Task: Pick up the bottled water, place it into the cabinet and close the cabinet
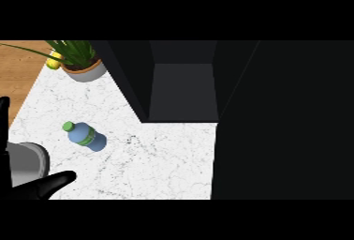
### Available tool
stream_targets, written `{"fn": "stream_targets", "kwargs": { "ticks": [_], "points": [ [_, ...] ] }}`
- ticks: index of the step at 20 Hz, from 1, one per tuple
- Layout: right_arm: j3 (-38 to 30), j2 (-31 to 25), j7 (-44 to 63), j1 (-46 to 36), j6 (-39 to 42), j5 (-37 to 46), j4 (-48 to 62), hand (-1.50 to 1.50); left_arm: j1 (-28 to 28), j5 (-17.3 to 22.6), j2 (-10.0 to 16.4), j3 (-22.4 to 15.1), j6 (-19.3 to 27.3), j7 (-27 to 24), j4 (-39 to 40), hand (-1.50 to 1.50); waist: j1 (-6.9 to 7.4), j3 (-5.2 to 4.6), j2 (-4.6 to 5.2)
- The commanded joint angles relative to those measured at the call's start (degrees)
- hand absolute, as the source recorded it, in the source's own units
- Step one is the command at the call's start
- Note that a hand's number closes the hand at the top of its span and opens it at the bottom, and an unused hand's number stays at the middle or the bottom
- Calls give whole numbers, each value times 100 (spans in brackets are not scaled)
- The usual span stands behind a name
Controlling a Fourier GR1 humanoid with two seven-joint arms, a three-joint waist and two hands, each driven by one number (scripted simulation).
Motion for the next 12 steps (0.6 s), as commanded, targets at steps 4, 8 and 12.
{"fn": "stream_targets", "kwargs": {
  "ticks": [4, 8, 12],
  "points": [
    [321, 72, 593, -28, -102, 93, -528, -150, 87, -842, -61, -794, 744, 1001, -916, -150, 14, 3, 12],
    [547, 109, 682, 321, -155, 188, -870, -150, 106, -969, -62, -771, 762, 1338, -1124, -150, 1, 3, 11],
    [525, -21, 1066, 465, -236, 92, -1418, -150, -287, -1253, 135, -689, 907, 2022, -1222, -150, -33, 7, 5]
  ]
}}
